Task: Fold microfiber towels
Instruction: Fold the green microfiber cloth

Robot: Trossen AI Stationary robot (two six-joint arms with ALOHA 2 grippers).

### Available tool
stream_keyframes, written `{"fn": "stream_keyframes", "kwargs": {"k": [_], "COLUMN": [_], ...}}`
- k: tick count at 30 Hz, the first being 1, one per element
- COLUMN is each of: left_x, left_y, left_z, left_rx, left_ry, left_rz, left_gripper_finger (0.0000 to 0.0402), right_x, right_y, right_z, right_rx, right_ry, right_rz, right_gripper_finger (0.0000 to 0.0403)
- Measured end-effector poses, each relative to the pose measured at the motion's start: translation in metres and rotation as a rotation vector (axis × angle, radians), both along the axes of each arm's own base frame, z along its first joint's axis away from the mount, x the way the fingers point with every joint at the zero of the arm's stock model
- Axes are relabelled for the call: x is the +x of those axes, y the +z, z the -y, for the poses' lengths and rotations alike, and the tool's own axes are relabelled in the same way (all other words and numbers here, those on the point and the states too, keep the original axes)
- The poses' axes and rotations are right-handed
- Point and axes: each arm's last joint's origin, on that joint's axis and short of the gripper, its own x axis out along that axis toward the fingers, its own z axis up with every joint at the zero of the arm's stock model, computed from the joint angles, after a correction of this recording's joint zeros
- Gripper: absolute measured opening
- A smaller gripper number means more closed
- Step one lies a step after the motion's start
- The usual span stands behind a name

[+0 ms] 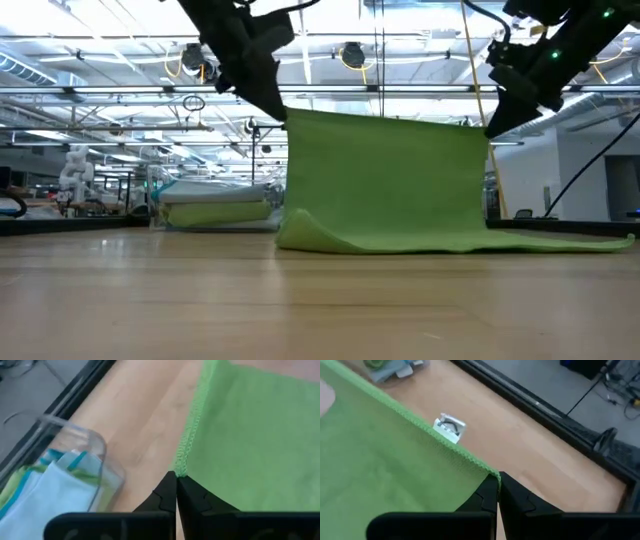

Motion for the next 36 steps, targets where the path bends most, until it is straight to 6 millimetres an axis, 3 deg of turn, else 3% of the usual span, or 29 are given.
{"fn": "stream_keyframes", "kwargs": {"k": [11, 19, 29, 36], "left_x": [-0.002, -0.004, -0.016, -0.012], "left_y": [-0.007, -0.009, -0.045, -0.060], "left_z": [0.031, 0.046, 0.063, 0.068], "left_rx": [-0.023, -0.060, -0.114, -0.094], "left_ry": [-0.120, -0.121, -0.078, -0.143], "left_rz": [-0.026, -0.035, -0.083, 0.064], "left_gripper_finger": [0.0008, 0.0012, 0.0009, 0.0012], "right_x": [-0.001, -0.003, -0.006, -0.004], "right_y": [-0.005, -0.032, -0.045, -0.044], "right_z": [-0.002, -0.007, -0.013, -0.015], "right_rx": [0.131, 0.332, 0.430, 0.427], "right_ry": [0.037, 0.078, 0.092, 0.113], "right_rz": [0.009, 0.020, 0.009, 0.021], "right_gripper_finger": [0.0000, 0.0002, 0.0003, 0.0003]}}
